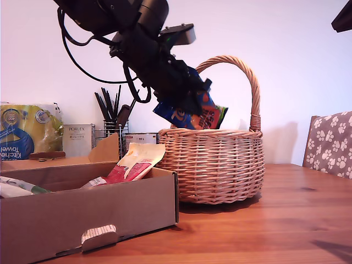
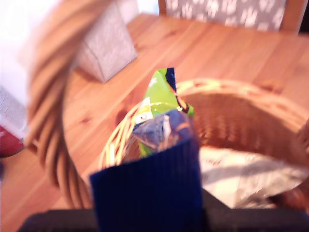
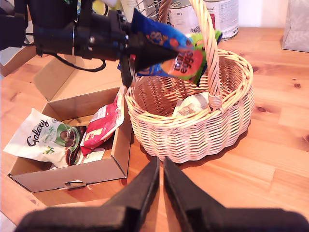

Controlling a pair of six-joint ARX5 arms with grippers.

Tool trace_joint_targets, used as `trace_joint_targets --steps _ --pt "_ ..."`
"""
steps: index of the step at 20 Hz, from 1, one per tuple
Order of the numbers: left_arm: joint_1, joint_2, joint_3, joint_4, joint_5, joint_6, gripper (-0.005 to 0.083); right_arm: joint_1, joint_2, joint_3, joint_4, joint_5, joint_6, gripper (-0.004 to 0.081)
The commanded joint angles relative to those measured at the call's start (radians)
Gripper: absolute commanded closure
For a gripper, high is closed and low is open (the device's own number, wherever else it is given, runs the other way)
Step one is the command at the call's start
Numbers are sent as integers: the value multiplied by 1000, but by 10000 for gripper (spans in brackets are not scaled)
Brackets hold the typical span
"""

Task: Move the bags of Easter eggs from the cardboard box on the left into the woven basket on the right side.

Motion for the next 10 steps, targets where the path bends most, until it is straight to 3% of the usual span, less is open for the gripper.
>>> trace_joint_targets --steps 1,3,5,9,10 --pt "-10 12 -1 7 -53 21 782 5 -1 -14 10 -2 -2 783" --pt "-17 12 -1 8 -106 23 757 5 -1 -14 10 -4 -2 783" --pt "-17 12 -1 7 -111 22 674 5 -1 -14 10 -4 -2 783" --pt "-21 12 -1 9 -105 22 299 5 -1 -14 10 -5 -2 783" --pt "-24 12 -1 11 -105 22 254 5 -1 -14 10 -5 -2 783"
